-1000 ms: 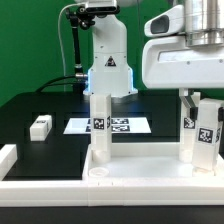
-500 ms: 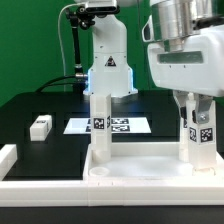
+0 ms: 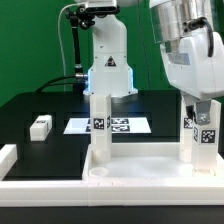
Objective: Assemble desk
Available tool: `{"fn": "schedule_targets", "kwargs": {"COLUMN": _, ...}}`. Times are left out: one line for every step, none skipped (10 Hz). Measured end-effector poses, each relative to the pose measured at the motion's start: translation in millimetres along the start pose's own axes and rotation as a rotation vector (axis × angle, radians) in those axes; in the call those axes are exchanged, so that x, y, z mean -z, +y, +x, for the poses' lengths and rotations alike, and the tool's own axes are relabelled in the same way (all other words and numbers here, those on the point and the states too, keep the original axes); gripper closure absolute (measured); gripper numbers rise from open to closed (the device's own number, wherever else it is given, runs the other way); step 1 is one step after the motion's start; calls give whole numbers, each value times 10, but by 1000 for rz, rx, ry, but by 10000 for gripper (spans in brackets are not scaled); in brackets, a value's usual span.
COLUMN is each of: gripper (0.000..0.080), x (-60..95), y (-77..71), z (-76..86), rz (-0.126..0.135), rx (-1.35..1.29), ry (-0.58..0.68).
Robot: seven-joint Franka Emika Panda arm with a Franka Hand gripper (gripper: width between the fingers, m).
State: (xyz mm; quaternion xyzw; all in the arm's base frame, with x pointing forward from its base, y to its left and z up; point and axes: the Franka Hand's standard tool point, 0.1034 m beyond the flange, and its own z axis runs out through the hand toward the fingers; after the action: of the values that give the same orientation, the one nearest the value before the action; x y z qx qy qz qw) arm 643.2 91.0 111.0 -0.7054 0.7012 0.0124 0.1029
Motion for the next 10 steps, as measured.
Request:
{"fn": "schedule_targets", "kwargs": {"gripper": 274, "x": -1, "y": -3, "z": -13, "rz": -2, "rx": 31, "ry": 6}}
{"fn": "schedule_targets", "kwargs": {"gripper": 175, "x": 2, "y": -45, "z": -97, "rz": -16, "rx": 281, "ry": 50}}
{"fn": "schedule_targets", "kwargs": {"gripper": 158, "x": -30, "y": -63, "z": -203, "rz": -24, "rx": 546, "ry": 46}}
{"fn": "schedule_targets", "kwargs": {"gripper": 158, "x": -54, "y": -45, "z": -253, "rz": -27, "rx": 616, "ry": 36}}
{"fn": "schedule_targets", "kwargs": {"gripper": 151, "x": -50, "y": -49, "z": -229, "rz": -30, "rx": 689, "ry": 38}}
{"fn": "schedule_targets", "kwargs": {"gripper": 151, "x": -49, "y": -51, "z": -216, "rz": -31, "rx": 745, "ry": 39}}
{"fn": "schedule_targets", "kwargs": {"gripper": 150, "x": -48, "y": -51, "z": -209, "rz": -34, "rx": 806, "ry": 40}}
{"fn": "schedule_targets", "kwargs": {"gripper": 150, "x": -43, "y": -49, "z": -187, "rz": -54, "rx": 969, "ry": 51}}
{"fn": "schedule_targets", "kwargs": {"gripper": 150, "x": -28, "y": -49, "z": -176, "rz": -84, "rx": 1194, "ry": 47}}
{"fn": "schedule_targets", "kwargs": {"gripper": 150, "x": -39, "y": -31, "z": -150, "rz": -95, "rx": 1355, "ry": 21}}
